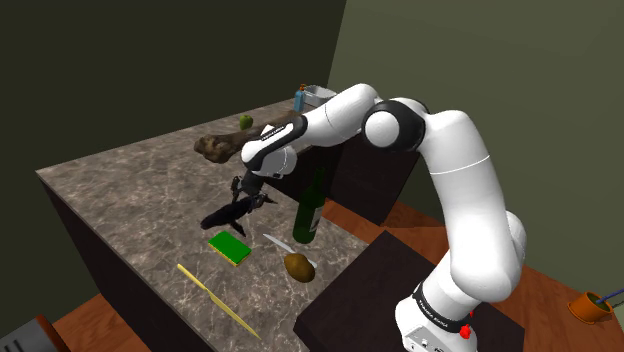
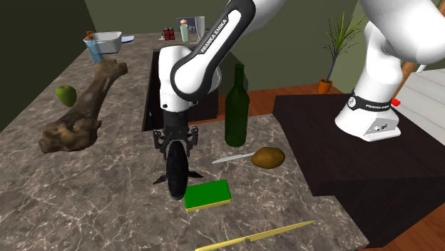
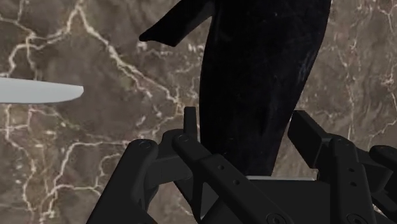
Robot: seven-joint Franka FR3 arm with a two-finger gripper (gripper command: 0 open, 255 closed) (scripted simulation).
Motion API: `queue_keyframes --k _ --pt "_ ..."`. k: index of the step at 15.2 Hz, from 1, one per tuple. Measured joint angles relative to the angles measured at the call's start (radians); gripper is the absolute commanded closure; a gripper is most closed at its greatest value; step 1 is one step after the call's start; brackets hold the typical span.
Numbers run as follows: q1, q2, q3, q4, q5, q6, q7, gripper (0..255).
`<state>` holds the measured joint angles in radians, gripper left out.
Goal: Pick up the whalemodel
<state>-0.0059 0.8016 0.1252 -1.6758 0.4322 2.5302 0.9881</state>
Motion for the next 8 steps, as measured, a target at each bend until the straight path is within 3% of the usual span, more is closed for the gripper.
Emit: queue_keyframes --k 8 --pt "0.002 -0.088 -0.008 -0.033 -0.009 -0.053 0.025 255"
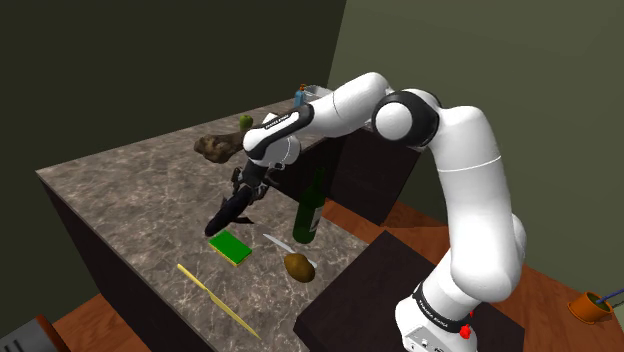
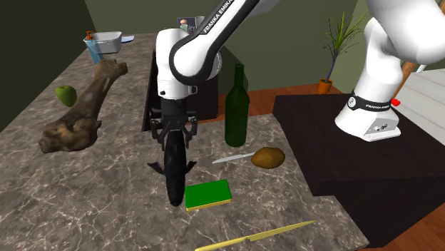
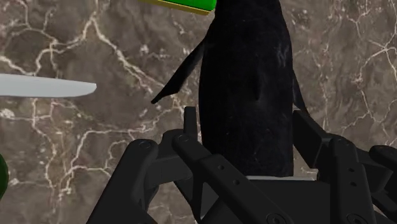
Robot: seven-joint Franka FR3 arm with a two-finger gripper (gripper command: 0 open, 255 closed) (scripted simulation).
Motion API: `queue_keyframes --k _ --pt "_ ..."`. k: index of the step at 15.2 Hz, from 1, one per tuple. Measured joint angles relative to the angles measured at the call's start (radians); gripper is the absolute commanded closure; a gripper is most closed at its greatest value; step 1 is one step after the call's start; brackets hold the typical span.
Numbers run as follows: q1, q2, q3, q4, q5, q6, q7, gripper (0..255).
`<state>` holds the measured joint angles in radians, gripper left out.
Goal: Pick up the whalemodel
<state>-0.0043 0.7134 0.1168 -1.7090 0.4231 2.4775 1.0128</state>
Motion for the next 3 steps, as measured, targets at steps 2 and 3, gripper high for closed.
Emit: queue_keyframes --k 2,3 --pt "0.000 -0.015 -0.003 0.004 -0.004 -0.019 0.007 255" --pt "0.001 -0.022 -0.004 0.003 -0.006 -0.024 0.011 255"
